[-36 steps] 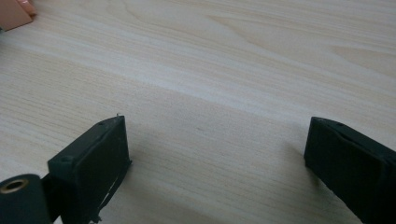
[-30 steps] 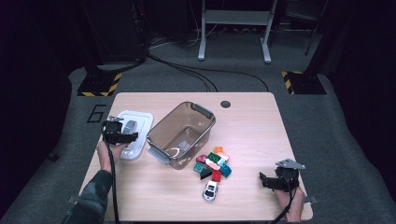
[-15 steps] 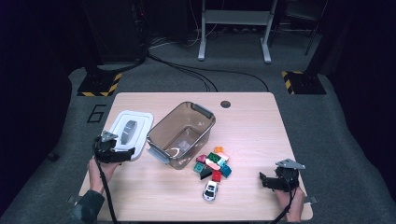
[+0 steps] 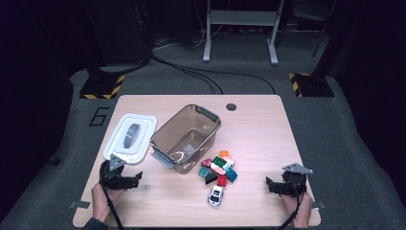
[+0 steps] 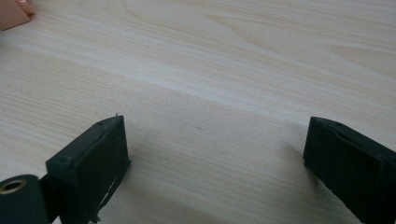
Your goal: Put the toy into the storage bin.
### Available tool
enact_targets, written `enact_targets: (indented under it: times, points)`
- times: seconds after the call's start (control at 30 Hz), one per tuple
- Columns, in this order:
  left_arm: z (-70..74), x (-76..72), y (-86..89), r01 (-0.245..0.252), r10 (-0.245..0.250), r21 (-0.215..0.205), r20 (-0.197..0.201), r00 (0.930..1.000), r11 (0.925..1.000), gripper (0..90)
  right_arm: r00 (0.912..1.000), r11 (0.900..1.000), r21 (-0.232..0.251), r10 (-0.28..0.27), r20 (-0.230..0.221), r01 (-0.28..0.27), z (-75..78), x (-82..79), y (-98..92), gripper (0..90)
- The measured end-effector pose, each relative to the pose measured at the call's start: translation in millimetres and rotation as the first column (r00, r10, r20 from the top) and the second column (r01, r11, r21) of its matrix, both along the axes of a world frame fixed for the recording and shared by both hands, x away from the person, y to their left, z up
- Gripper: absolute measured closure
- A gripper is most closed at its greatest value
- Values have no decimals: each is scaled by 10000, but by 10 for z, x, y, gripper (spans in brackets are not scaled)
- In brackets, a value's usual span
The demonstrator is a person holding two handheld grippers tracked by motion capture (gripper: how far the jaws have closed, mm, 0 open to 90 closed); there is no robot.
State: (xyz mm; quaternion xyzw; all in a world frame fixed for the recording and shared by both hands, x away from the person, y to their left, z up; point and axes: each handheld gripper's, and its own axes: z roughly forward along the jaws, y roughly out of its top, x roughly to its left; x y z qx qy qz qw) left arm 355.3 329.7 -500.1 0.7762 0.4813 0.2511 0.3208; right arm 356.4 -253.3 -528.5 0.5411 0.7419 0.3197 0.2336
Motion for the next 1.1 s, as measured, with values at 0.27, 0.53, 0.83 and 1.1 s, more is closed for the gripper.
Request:
enact_targets:
  times: [0.27,0.53,0.83,1.1]
  points:
    - [-222,-96,-77,275,-266,159,-543,9982,9995,1,10000,10000,20,-25,-35,25,0,-6,6,48]
    - [-307,-102,-35,184,-219,-528,-672,9975,9984,0,10000,9997,-248,-30,90,32,0,-18,22,27]
    - [-319,-99,-33,189,-229,-634,-617,9978,9978,0,9991,9990,347,305,-291,-295,30,-67,66,0]
    - [-314,-100,-27,261,-296,-531,-660,9974,9982,0,9955,9939,607,935,-153,-924,302,-257,396,0]
